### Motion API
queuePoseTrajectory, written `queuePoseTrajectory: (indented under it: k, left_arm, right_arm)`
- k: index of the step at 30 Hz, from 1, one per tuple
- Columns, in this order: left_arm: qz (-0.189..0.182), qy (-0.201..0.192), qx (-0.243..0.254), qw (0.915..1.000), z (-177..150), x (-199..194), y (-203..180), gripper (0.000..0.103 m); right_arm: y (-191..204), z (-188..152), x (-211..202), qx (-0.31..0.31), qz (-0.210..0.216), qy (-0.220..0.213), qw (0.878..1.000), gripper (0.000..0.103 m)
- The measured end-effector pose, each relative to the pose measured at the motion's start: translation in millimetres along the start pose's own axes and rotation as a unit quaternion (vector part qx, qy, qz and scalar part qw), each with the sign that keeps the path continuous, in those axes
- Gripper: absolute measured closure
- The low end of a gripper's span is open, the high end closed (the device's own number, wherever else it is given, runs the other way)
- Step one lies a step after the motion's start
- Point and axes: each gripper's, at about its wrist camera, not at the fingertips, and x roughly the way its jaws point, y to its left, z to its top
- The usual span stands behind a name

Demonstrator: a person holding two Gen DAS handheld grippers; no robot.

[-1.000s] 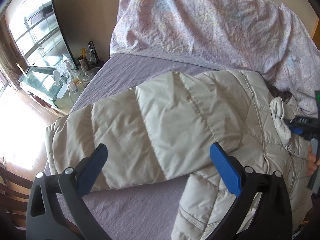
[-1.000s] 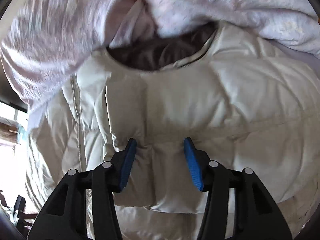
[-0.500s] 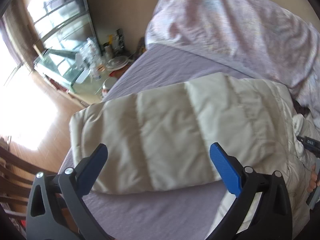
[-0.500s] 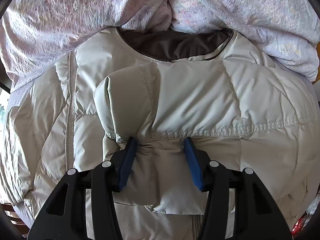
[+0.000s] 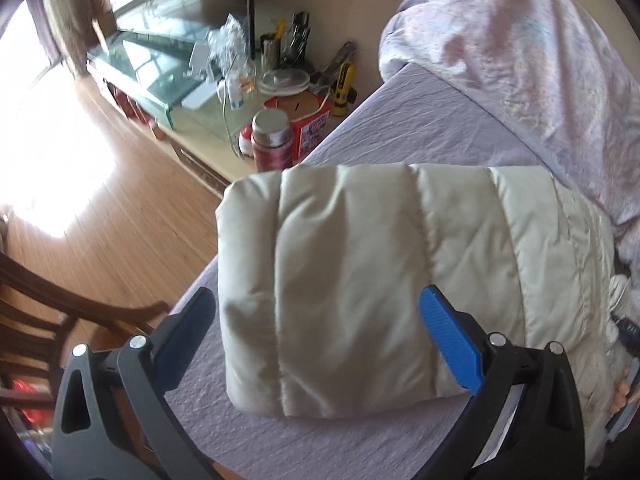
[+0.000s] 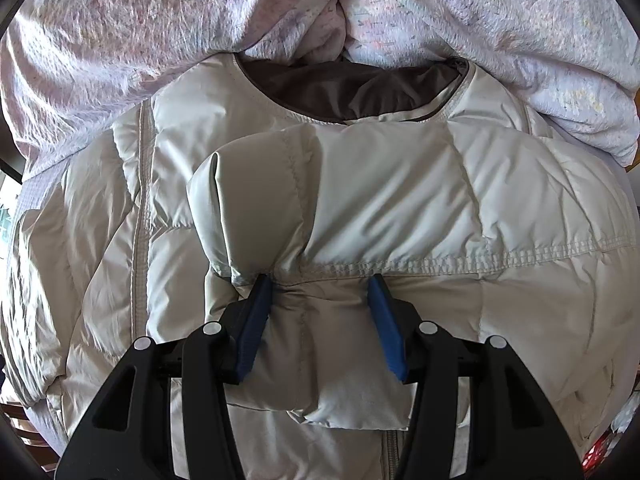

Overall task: Fold large clothes
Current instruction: 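Grasp the other sleeve cuff with the left gripper while the right gripper releases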

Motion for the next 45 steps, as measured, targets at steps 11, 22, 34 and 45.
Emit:
queuePoseTrajectory:
  k: [11, 22, 34, 45]
  left_arm:
    - [-0.038, 0.005, -0.067, 0.997, -9, 15, 21, 0.016]
    - [-0.032, 0.002, -0.074, 0.9967, -10, 12, 16, 0.064]
    - [-0.017, -0.034, -0.057, 0.9976, 2, -21, -20, 0.09]
    - [-0.091, -0.1, 0.024, 0.9905, 22, -94, -140, 0.091]
  right_arm:
    - [1, -2, -2, -0.001, 0.0, -0.002, 1.0, 0.05]
    - [4, -3, -2, 0.002, 0.001, -0.008, 1.0, 0.05]
    - [-8, -2, -4, 0.008, 0.035, -0.012, 0.999, 0.048]
    - [-45, -11, -25, 0.02, 0.094, -0.008, 0.995, 0.037]
